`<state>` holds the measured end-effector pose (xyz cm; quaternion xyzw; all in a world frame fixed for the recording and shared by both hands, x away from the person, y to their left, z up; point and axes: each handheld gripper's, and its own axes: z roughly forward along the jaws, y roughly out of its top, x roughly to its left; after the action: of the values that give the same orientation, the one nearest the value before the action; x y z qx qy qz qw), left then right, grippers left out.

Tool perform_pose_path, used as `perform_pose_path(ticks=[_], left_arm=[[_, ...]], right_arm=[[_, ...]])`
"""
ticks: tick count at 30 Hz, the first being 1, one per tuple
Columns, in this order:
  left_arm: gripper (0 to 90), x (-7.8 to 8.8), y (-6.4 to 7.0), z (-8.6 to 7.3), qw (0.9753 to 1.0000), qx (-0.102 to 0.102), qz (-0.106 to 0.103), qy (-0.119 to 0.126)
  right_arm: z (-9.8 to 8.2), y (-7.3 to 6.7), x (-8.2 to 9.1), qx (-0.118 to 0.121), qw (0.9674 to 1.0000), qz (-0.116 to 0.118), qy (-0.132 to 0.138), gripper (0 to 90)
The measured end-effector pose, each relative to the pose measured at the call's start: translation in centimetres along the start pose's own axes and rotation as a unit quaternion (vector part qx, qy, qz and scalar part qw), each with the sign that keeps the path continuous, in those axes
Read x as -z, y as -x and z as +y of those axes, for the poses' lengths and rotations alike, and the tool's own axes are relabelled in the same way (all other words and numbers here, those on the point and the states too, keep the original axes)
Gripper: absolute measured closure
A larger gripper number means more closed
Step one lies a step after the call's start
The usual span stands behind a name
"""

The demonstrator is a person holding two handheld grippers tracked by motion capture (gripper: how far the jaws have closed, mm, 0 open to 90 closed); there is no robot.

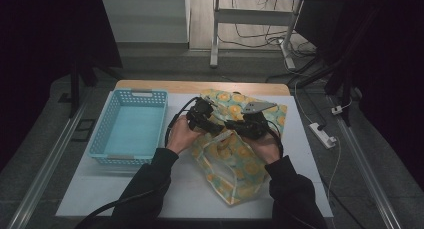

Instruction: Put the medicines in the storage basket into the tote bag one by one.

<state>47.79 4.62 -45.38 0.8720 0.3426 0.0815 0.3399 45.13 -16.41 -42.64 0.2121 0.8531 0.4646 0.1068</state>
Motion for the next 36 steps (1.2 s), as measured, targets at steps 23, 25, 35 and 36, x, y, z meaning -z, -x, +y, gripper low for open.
perform_pose_path(ticks=[23,25,35,36], left_arm=[[0.0,3.2,3.2,-3.4,0.9933,-0.036,-0.104,0.035],[0.0,3.3,3.5,-3.8,0.9923,-0.039,-0.112,0.035],[0.0,4.1,4.4,-5.2,0.99,-0.05,-0.123,0.049],[0.0,4.1,4.5,-5.4,0.9897,-0.049,-0.125,0.052]], right_arm=[[-0.1,-0.1,-0.1,0.001,1.0,0.001,-0.004,89.8],[-0.1,-0.1,-0.2,0.001,1.0,0.0,-0.004,89.8],[-0.2,-0.2,-0.4,0.003,1.0,0.002,-0.008,89.8],[-0.2,-0.3,-0.4,0.003,1.0,0.003,-0.009,89.8]])
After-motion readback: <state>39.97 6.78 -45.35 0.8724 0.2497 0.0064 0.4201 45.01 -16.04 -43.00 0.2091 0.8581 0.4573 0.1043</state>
